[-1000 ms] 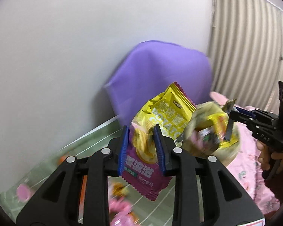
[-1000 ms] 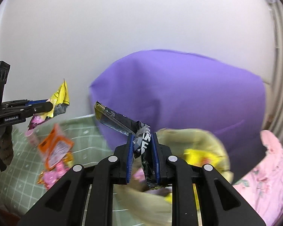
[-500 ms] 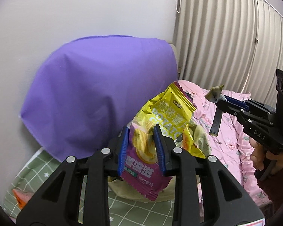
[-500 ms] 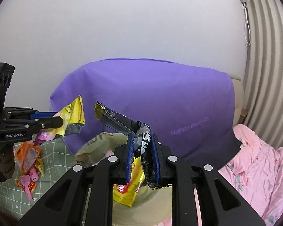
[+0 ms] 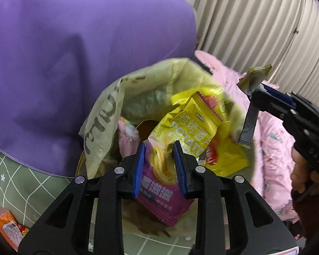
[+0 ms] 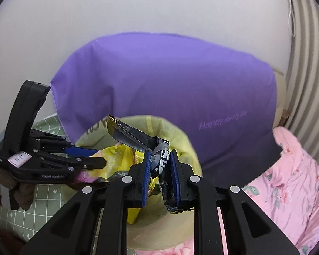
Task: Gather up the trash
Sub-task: 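Carry the pink chips bag and black wrapper into the yellow bag and release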
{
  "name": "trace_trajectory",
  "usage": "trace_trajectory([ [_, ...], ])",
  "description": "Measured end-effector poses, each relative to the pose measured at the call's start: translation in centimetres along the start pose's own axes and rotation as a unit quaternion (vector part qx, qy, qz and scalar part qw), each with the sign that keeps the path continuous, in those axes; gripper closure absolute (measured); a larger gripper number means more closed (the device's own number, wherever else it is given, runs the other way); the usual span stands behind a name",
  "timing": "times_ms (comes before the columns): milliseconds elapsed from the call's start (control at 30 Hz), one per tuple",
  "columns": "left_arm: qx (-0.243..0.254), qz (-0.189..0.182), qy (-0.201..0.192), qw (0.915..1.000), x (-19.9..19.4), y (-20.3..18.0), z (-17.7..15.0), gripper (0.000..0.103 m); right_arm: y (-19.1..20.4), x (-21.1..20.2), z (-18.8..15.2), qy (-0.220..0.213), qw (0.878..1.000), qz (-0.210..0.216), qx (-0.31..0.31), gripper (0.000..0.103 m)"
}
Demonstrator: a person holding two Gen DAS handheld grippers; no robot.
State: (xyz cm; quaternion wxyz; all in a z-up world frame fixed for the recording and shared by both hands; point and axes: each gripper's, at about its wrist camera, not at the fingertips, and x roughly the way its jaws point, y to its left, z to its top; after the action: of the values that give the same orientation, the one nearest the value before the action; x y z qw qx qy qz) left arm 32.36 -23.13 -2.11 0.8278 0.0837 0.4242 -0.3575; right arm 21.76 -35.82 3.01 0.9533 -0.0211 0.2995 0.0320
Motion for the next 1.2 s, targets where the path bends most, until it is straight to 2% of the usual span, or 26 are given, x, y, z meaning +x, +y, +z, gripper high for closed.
trace_trajectory([
  [67,0.007,0.012,0.000,0.9999,0.5,0.0,0.0,0.077,0.3,1.6,-0.3,0.021,1.000,0.022,-0.008,0.084],
  [200,0.020,0.033,-0.004,0.9992,0.7,0.2,0.2,0.077,1.2,4.7,-1.1,0.055,0.997,0.039,-0.031,0.084],
  [367,-0.002,0.020,-0.010,0.9997,0.5,1.6,0.0,0.077,1.7,6.8,-1.1,0.073,0.996,0.035,-0.047,0.084],
  [500,-0.001,0.019,-0.014,0.9997,0.5,1.1,-0.2,0.077,1.7,6.4,-1.3,0.068,0.996,0.030,-0.040,0.084],
  [600,-0.006,0.013,-0.021,0.9997,-0.6,2.2,-0.9,0.077,1.2,5.9,-1.5,0.063,0.997,0.029,-0.031,0.084],
  [867,-0.019,-0.013,-0.026,0.9994,0.2,2.8,0.0,0.077,0.3,4.9,-2.1,0.052,0.998,0.019,-0.006,0.084],
  [1033,-0.025,-0.042,-0.030,0.9984,-1.0,3.3,-0.8,0.069,0.3,4.2,-2.3,0.041,0.999,0.023,0.000,0.084],
  [1100,-0.020,-0.046,-0.033,0.9982,-1.4,3.0,-0.9,0.062,0.4,4.1,-2.3,0.039,0.999,0.024,0.001,0.079],
  [1200,-0.020,-0.031,-0.043,0.9984,-3.1,2.9,-1.2,0.062,0.4,3.6,-2.3,0.037,0.999,0.019,-0.002,0.067],
])
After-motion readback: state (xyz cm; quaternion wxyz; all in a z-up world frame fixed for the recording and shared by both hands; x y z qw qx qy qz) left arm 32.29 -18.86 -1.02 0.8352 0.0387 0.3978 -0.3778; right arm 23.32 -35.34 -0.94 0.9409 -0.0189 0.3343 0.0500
